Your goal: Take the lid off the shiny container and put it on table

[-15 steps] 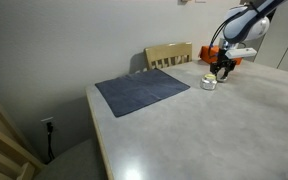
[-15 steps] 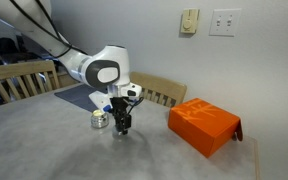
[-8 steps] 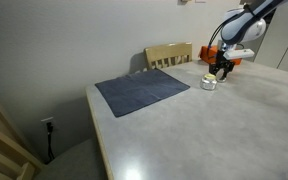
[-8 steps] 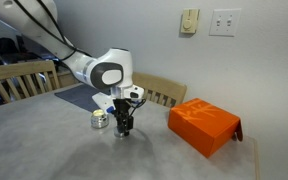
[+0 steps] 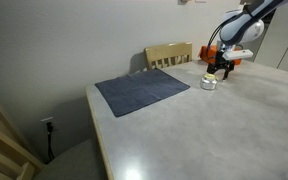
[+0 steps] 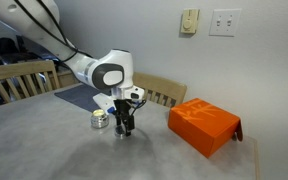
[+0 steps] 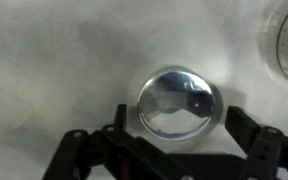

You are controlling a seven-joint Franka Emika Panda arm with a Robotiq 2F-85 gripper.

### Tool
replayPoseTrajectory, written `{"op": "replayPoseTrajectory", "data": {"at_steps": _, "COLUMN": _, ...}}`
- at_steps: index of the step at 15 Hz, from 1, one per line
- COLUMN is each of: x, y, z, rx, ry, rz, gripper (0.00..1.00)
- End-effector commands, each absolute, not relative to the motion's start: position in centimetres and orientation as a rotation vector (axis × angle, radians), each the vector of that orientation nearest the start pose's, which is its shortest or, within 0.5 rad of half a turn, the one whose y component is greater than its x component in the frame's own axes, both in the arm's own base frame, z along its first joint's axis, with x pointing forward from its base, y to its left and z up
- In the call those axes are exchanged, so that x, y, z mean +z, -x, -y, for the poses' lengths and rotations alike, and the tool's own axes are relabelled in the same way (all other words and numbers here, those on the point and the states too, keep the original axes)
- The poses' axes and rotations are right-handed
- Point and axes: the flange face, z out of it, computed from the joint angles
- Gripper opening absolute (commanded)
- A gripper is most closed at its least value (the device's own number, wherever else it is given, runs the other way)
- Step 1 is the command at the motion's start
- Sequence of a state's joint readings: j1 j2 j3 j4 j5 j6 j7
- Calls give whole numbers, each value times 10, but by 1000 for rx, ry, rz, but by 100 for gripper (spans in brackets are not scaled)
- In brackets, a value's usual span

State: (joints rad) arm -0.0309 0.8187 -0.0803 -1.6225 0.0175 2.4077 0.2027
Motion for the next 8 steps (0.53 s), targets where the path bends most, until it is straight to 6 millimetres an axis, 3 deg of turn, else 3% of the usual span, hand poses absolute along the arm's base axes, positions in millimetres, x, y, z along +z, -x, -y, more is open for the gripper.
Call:
{"op": "replayPoseTrajectory", "data": {"at_steps": 1, "x": 164, "y": -666, "z": 57, "rx": -20, "ry": 3162, "rz": -474, "gripper": 100}}
{"op": "replayPoseTrajectory", "data": {"at_steps": 6, "x": 216, "y": -621, "z": 9, "rx": -16, "ry": 3256, "rz": -507, "gripper": 100}}
{"op": "replayPoseTrajectory", "data": {"at_steps": 8, "x": 234, "y": -596, "z": -12, "rx": 48, "ry": 3341, "rz": -635, "gripper": 100}}
